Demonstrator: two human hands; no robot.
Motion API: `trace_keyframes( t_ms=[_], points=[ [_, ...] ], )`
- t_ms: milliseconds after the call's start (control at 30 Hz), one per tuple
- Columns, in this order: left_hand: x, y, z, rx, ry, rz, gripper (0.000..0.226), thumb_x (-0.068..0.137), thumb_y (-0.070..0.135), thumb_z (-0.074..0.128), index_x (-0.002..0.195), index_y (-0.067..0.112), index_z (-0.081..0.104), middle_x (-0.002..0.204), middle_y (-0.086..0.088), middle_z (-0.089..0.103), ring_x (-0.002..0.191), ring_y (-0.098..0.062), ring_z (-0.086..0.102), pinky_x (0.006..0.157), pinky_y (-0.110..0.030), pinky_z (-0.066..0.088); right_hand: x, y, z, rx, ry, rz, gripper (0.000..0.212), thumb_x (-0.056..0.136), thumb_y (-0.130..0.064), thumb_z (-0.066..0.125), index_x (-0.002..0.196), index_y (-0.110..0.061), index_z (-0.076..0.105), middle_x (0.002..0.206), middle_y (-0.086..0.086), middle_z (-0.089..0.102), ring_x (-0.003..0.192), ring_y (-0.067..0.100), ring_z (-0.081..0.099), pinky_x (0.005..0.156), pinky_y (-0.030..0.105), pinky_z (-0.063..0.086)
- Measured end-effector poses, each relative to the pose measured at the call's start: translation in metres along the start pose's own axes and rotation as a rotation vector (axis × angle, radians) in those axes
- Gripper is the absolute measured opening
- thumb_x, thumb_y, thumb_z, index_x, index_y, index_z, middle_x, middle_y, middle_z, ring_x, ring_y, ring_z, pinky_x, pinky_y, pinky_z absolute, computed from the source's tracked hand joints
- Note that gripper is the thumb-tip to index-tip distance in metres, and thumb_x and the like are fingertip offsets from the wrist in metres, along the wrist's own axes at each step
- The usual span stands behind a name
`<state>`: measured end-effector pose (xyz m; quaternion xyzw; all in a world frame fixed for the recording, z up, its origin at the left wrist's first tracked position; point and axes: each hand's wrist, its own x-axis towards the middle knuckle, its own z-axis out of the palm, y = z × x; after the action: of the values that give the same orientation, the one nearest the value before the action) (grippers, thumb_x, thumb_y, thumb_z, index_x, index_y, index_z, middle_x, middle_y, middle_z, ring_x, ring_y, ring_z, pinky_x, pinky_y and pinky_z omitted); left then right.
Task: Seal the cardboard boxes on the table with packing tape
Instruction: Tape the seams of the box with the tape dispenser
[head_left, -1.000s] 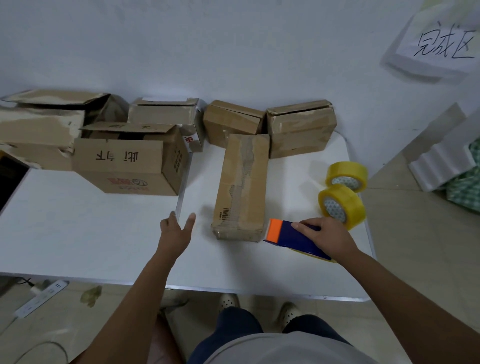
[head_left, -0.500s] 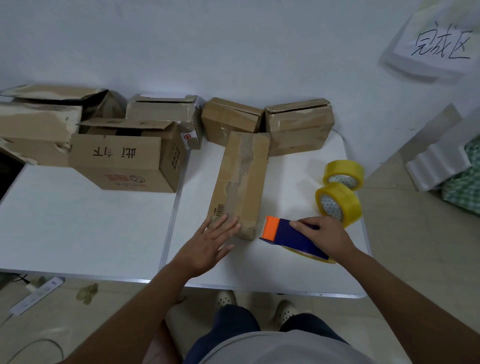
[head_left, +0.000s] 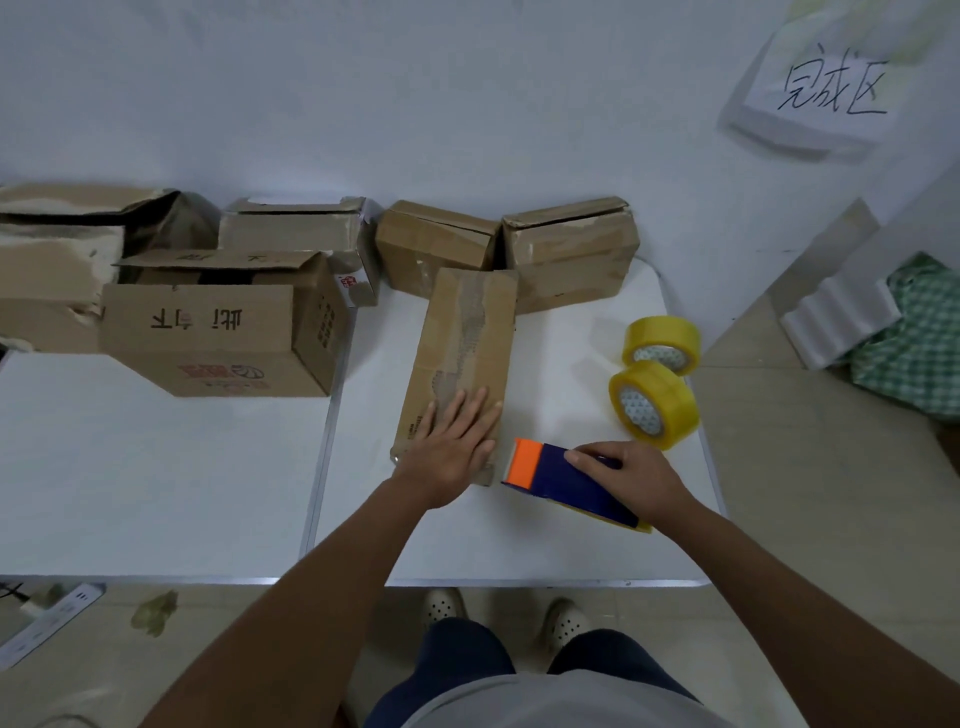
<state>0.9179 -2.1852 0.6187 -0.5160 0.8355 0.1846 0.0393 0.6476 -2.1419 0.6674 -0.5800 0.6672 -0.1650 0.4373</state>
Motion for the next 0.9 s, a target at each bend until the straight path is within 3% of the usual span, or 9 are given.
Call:
trace_keyframes(
  t_ms=[267,433,500,733,900],
  points=[
    [0.001,-0.002,0.0,0.018,-0.008,0.016,0.062,0.095,0.056,-0.008,0.154,0.039,-0.014,0.162,0.015,-0.022,0.149,-0.011,-0.022,0.119,-0.045,-0.011,-0.005,-0.005,-0.012,0.015,-0.055,-0.027,0.036,0.084,-0.049,0.07,0.113,-0.028,0.072,0.1,-0.011,0.071,0.085,0.0,0.066,0.072,0.017,0.053],
    [0.003,-0.004,0.001,-0.004,-0.015,0.028,0.065,0.091,0.062,-0.015,0.152,0.04,-0.016,0.162,0.015,-0.023,0.148,-0.011,-0.024,0.119,-0.045,-0.013,-0.01,0.0,-0.022,-0.001,-0.077,-0.022,0.034,0.086,-0.044,0.07,0.115,-0.026,0.072,0.099,-0.01,0.072,0.086,0.002,0.067,0.078,0.024,0.056],
    [0.003,-0.004,0.002,-0.002,-0.006,0.025,0.068,0.089,0.065,-0.018,0.153,0.04,-0.016,0.161,0.016,-0.023,0.149,-0.011,-0.023,0.119,-0.044,-0.013,-0.015,0.008,-0.034,-0.029,-0.075,0.015,0.034,0.086,-0.044,0.07,0.114,-0.026,0.072,0.096,-0.01,0.072,0.085,0.001,0.066,0.075,0.02,0.054],
    [0.003,-0.004,0.002,-0.011,-0.002,0.011,0.065,0.09,0.063,-0.014,0.152,0.042,-0.016,0.161,0.018,-0.022,0.148,-0.007,-0.025,0.117,-0.041,-0.017,-0.016,0.01,-0.045,-0.137,-0.115,0.035,0.034,0.095,-0.039,0.059,0.126,-0.026,0.063,0.116,-0.003,0.069,0.094,0.008,0.062,0.077,0.019,0.048],
    [0.003,-0.002,0.004,-0.023,0.014,0.012,0.065,0.092,0.06,-0.009,0.154,0.04,-0.01,0.162,0.017,-0.019,0.148,-0.007,-0.024,0.117,-0.04,-0.017,-0.021,0.014,-0.027,-0.176,-0.059,0.004,0.034,0.096,-0.035,0.057,0.129,-0.026,0.054,0.117,0.002,0.068,0.099,0.018,0.064,0.08,0.03,0.054]
  ],
)
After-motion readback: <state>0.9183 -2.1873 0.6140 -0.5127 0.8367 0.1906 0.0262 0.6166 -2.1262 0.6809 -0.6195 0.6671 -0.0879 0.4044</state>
